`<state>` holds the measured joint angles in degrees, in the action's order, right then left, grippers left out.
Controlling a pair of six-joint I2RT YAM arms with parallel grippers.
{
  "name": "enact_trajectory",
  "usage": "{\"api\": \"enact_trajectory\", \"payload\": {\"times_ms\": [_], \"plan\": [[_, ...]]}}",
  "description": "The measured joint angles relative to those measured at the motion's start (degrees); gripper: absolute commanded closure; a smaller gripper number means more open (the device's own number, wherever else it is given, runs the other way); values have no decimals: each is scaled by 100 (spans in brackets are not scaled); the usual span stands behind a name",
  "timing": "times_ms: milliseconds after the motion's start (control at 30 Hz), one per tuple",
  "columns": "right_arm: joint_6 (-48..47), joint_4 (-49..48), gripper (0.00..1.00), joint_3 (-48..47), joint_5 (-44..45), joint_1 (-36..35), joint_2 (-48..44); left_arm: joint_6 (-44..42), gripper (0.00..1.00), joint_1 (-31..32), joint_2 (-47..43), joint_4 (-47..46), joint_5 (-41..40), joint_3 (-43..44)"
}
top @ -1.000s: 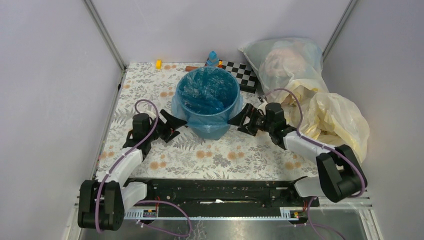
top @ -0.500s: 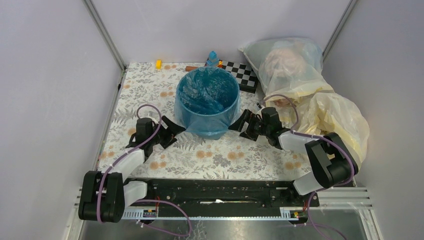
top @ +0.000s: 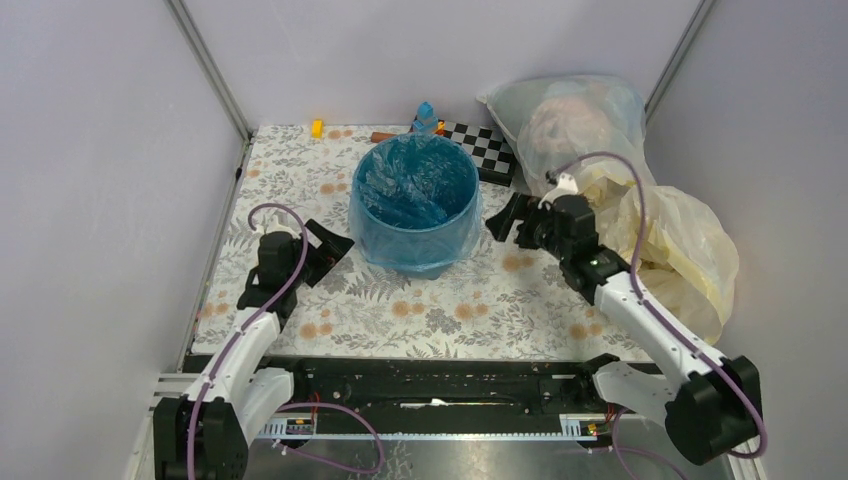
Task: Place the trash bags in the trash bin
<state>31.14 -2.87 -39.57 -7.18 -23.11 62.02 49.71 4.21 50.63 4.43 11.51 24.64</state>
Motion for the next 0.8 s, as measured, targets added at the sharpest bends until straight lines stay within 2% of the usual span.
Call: {"api": "enact_trajectory", "payload": {"times_ms": [167,267,400,467,567,700,800], "plan": [[-765,977,39,-1294,365,2,-262,-94,7,-2,33,68,-57,125],[-1047,1421,48,-2131,227,-2,-164,-190,8,-98,219,138,-55,413],[-1316,1884,56,-3362,-146,-129,439,-164,8,-691,610,-87,234,787],[-1491,2151,68,-3963,-177,-387,883,-72,8,-885,780,-323,380,820],[-1845,2643,99,-4920,-125,-955,1709,48,8,-911,1104,-595,656,896],[-2190,3379,100,-6205,-57,-1578,2968,225,10,-905,1718,-933,960,1196],[-2424,3812,100,-6752,109,-1840,3676,352,12,-901,2135,-1235,1110,1427]]}}
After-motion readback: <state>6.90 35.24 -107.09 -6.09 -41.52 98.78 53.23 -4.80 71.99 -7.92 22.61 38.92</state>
